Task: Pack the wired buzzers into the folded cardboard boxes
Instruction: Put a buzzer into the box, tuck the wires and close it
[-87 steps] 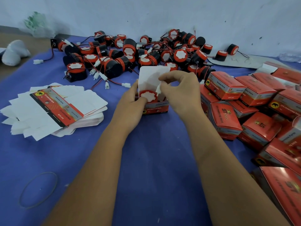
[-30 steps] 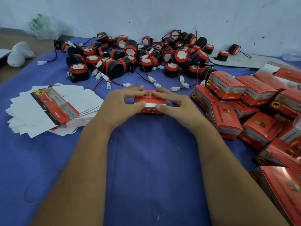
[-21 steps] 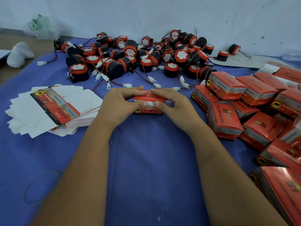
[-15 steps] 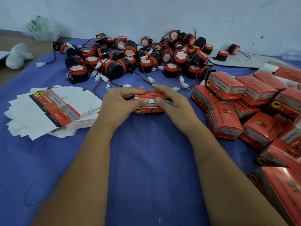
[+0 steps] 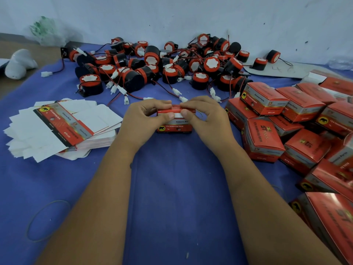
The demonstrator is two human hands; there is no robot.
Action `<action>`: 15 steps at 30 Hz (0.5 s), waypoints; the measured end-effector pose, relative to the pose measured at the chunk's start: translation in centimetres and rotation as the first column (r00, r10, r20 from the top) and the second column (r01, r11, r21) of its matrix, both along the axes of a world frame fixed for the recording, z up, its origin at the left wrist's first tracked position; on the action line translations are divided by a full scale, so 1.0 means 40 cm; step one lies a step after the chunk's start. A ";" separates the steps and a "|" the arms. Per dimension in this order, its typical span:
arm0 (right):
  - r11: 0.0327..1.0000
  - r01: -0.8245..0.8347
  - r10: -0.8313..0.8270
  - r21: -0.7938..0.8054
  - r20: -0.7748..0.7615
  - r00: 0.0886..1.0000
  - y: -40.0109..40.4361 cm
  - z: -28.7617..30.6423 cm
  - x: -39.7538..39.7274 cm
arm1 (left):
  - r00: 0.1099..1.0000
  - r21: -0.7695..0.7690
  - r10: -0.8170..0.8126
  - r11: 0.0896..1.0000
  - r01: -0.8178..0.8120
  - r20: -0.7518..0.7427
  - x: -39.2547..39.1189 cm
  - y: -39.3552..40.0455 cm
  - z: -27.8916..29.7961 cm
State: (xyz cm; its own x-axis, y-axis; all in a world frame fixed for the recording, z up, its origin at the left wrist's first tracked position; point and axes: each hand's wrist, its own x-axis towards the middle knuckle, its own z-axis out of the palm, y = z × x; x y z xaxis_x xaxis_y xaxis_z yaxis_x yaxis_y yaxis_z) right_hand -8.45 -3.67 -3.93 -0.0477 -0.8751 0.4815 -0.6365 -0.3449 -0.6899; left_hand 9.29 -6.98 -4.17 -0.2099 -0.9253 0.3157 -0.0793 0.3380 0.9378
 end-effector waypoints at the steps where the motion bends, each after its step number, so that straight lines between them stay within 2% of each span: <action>1: 1.000 0.023 -0.024 -0.021 -0.007 1.000 0.000 0.000 0.004 | 1.000 0.003 -0.017 1.000 0.017 0.005 -0.001 0.001 0.000; 6: 0.988 0.107 -0.119 -0.115 -0.101 0.988 -0.005 -0.003 0.018 | 1.000 0.012 -0.006 1.000 0.006 0.001 -0.012 0.000 -0.002; 15: 0.986 0.056 -0.081 -0.156 -0.159 0.984 0.010 -0.001 0.010 | 0.997 0.040 -0.066 0.997 0.064 0.042 -0.005 0.009 0.008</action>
